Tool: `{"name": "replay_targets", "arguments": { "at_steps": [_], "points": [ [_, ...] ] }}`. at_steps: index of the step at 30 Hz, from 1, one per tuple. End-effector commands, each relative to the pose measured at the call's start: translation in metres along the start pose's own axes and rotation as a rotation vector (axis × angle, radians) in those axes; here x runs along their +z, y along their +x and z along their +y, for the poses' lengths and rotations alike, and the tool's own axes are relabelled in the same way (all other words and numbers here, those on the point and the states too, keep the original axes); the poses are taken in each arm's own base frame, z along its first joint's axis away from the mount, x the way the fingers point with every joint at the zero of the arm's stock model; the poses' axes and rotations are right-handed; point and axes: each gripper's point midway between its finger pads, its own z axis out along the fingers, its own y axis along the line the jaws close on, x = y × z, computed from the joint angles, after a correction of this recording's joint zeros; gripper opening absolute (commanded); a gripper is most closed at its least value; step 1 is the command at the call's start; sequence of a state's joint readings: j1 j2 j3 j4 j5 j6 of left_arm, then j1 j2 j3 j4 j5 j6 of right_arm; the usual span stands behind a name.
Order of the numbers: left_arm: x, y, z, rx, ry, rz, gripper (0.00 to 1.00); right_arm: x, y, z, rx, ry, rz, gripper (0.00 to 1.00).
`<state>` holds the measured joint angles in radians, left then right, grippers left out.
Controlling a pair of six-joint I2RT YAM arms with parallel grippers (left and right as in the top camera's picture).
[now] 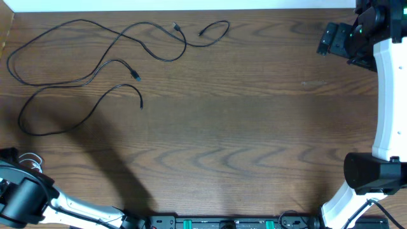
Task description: Untangle cables
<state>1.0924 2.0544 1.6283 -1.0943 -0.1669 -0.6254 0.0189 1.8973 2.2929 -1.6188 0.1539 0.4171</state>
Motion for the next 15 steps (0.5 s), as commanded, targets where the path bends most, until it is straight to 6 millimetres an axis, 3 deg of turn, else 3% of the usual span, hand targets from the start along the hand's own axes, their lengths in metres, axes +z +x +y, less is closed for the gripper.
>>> {"name": "replay_targets", "arguments": {
  "at_steps": [1, 11, 15],
  "points": [
    [0.027, 0.005, 0.003, -0.008, -0.043, 0.062, 0.81, 0.002, 0.001, 0.000, 0.009, 0.010, 0.004, 0.99],
    [0.062, 0.011, -0.015, 0.007, -0.014, 0.128, 0.81, 0.002, 0.001, 0.000, 0.009, 0.010, 0.004, 0.99],
    [0.066, 0.012, -0.028, 0.051, 0.043, 0.139, 0.69, 0.002, 0.001, 0.000, 0.009, 0.010, 0.004, 0.99]
  ]
}}
